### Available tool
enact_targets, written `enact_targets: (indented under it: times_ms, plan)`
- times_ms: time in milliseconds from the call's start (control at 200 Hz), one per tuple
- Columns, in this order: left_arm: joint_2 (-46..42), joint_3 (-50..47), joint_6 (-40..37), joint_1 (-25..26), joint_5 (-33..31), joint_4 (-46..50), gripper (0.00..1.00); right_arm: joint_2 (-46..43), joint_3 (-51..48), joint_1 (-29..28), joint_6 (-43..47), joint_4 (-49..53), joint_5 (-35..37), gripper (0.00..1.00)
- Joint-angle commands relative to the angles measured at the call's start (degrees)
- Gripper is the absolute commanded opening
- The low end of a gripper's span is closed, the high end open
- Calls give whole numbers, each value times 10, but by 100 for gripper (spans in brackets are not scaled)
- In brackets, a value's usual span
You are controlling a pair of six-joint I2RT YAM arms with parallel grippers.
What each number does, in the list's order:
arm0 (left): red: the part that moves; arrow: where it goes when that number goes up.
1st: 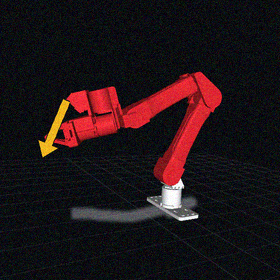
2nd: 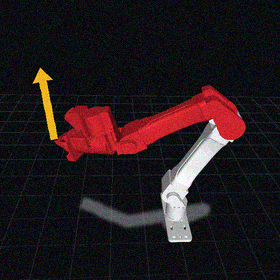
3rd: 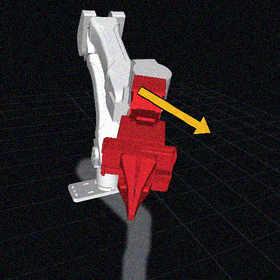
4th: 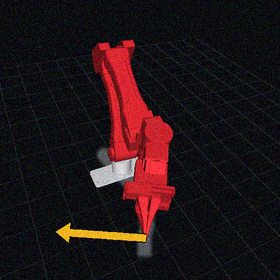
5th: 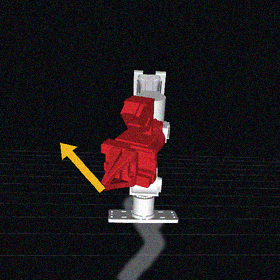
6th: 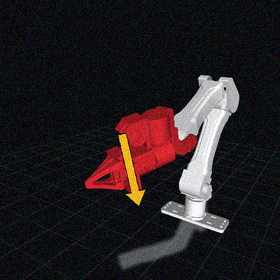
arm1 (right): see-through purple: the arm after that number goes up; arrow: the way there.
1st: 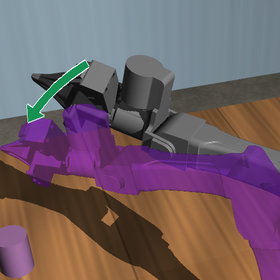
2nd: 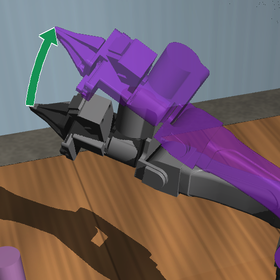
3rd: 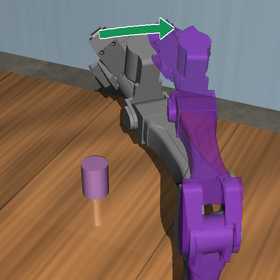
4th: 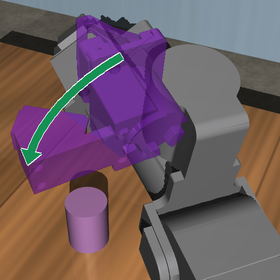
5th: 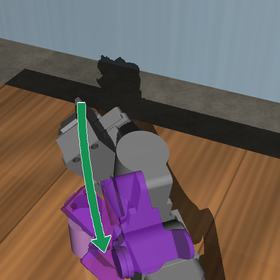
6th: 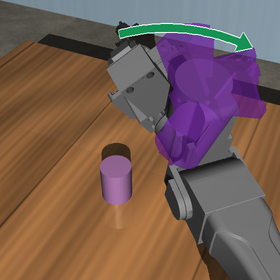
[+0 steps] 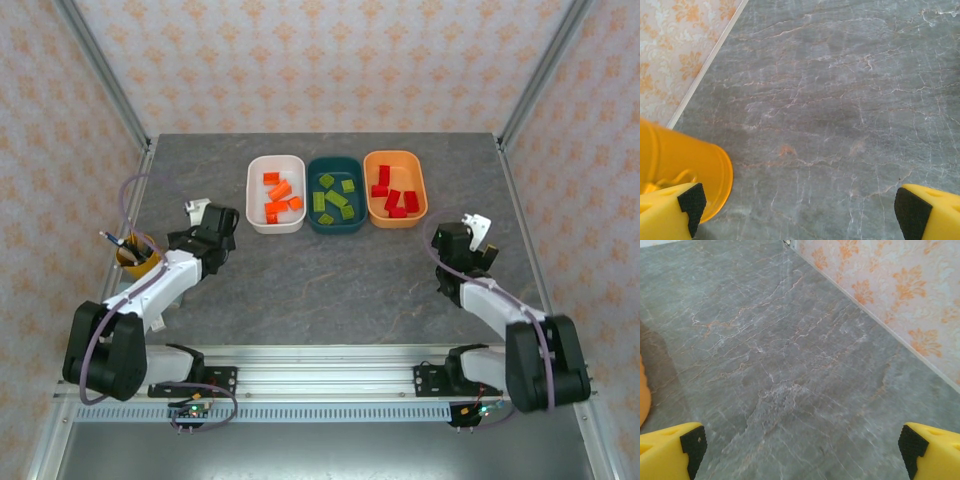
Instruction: Sort the legos into containers by color
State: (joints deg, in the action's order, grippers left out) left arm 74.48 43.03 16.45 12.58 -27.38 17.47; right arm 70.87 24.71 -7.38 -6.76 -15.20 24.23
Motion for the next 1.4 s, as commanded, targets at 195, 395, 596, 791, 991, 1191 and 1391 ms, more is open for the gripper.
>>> enact_targets:
  times_ms: [195,395,596,791,991,1191,1391]
  plan:
    - [65,-39,-72,-87,98,-268,100,157,79,57,50,-137,-112,100]
    - [80,-102,-107,-119,145,-415,100,143,-7,57,72,-274,-173,100]
    - [66,-169,-104,-118,118,-526,100,157,-36,57,75,-340,-171,99]
    - [100,-126,-127,-92,99,-487,100,161,-14,49,76,-303,-150,99]
    - [100,-128,-129,-92,98,-488,100,161,-15,49,76,-304,-150,99]
    - [108,-126,-173,-64,115,-498,100,160,-17,49,76,-306,-151,99]
    - [106,-135,-181,-62,124,-516,100,160,-16,49,76,-306,-151,99]
